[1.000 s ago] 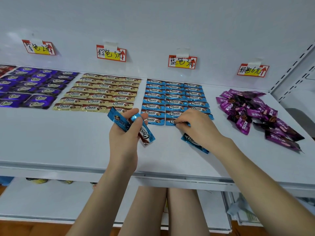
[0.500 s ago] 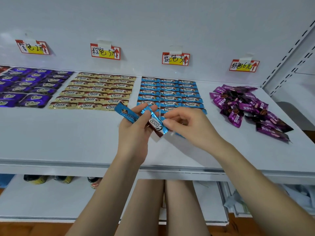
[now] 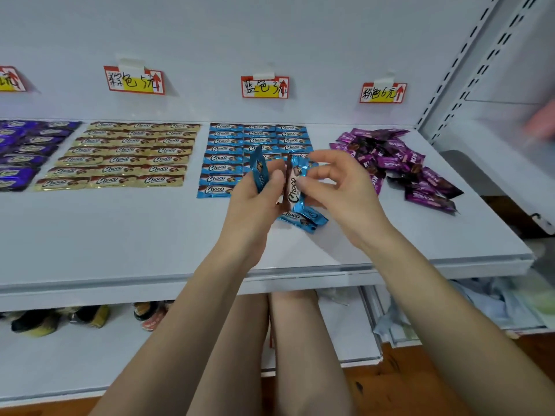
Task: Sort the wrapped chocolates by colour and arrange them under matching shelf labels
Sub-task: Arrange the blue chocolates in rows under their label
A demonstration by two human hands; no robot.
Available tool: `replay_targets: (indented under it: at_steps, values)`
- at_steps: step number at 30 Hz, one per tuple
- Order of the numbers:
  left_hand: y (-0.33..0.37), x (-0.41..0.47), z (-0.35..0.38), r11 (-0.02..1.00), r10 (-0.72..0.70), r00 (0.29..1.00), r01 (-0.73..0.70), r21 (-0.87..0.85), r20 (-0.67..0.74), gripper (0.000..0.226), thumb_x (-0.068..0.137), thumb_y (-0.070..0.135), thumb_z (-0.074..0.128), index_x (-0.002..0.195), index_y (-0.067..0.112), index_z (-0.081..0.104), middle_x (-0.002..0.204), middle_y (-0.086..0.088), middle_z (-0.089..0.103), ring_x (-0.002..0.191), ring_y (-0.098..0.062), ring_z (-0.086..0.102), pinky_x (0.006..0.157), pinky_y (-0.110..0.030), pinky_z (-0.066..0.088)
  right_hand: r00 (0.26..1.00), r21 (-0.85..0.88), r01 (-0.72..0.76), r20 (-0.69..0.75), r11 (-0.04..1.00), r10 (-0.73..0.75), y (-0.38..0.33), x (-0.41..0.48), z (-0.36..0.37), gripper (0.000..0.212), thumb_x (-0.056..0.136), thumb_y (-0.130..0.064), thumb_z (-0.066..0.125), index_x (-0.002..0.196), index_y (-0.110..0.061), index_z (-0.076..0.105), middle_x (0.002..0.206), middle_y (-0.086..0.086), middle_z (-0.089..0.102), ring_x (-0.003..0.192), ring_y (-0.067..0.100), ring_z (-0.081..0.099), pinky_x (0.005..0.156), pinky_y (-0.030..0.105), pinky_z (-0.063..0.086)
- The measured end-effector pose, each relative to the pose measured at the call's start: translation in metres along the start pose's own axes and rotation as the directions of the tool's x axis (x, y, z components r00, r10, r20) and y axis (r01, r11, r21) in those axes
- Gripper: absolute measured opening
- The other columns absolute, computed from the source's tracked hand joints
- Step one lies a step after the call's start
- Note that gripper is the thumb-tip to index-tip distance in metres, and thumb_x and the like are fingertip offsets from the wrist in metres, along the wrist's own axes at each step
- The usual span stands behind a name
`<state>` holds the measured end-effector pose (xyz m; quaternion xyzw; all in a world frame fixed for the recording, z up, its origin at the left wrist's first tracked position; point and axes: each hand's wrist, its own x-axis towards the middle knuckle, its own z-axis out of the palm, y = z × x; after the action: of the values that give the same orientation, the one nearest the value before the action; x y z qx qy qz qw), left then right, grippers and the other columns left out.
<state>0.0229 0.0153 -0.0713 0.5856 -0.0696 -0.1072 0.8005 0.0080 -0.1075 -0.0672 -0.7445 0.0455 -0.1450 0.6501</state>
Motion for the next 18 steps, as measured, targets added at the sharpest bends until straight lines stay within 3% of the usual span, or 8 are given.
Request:
replay_targets:
  at_steps: [4,8,12,16,18]
  values:
    - [-0.005,-0.002,0.004,0.994,-0.056,0.998,0.055,0.099,0.011,0.020,0.100,0.014,0.042,0.095,0.018,0.061,0.083,0.000,0.068,0.067,-0.007,0.064,0.059,-0.022,0.056,0.994,0.068,-0.013,-0.107,0.998,0.020,0.001,0.002,-0.006,0.028,0.081,-0.002,0.065,0.097,-0.020,0.052,0.080,0.001,0.062,0.078,0.013,0.065,0.076,0.033,0.057]
    - [-0.007,0.000,0.003,0.968,-0.063,0.998,0.055,0.243,0.027,0.017,0.099,0.010,0.043,0.105,0.010,0.059,0.092,-0.011,0.063,0.068,-0.013,0.058,0.053,-0.020,0.054,1.000,-0.040,0.024,-0.017,0.999,-0.024,0.006,0.000,-0.013,0.033,0.080,-0.008,0.069,0.103,-0.022,0.050,0.093,-0.002,0.063,0.080,0.005,0.064,0.072,0.024,0.056]
    - [-0.004,0.004,-0.001,0.948,-0.095,0.995,0.078,0.310,0.040,0.019,0.098,0.013,0.044,0.090,0.021,0.060,0.078,-0.003,0.059,0.050,-0.002,0.054,0.047,-0.017,0.050,0.994,-0.009,0.005,0.113,1.000,-0.004,0.008,0.009,-0.022,0.034,0.081,-0.002,0.065,0.101,-0.028,0.058,0.095,0.000,0.066,0.078,0.003,0.066,0.061,0.016,0.051]
    - [-0.004,0.008,-0.009,0.944,-0.091,0.994,0.104,0.313,-0.057,0.014,0.098,0.019,0.046,0.090,0.022,0.056,0.063,0.002,0.056,0.044,-0.003,0.048,0.041,-0.017,0.042,0.992,0.054,-0.042,-0.112,0.998,0.048,0.019,0.029,-0.031,0.021,0.081,0.004,0.062,0.085,-0.017,0.062,0.087,0.000,0.064,0.077,0.007,0.066,0.063,0.016,0.053]
    - [-0.005,0.010,-0.014,0.935,-0.084,0.991,0.115,0.335,-0.105,0.014,0.098,0.025,0.046,0.087,0.020,0.054,0.057,0.006,0.054,0.043,-0.004,0.045,0.039,-0.017,0.039,0.986,-0.064,-0.065,-0.155,0.996,0.054,0.029,0.038,-0.034,0.015,0.083,0.001,0.062,0.088,-0.012,0.060,0.087,0.002,0.062,0.078,0.010,0.064,0.068,0.021,0.056]
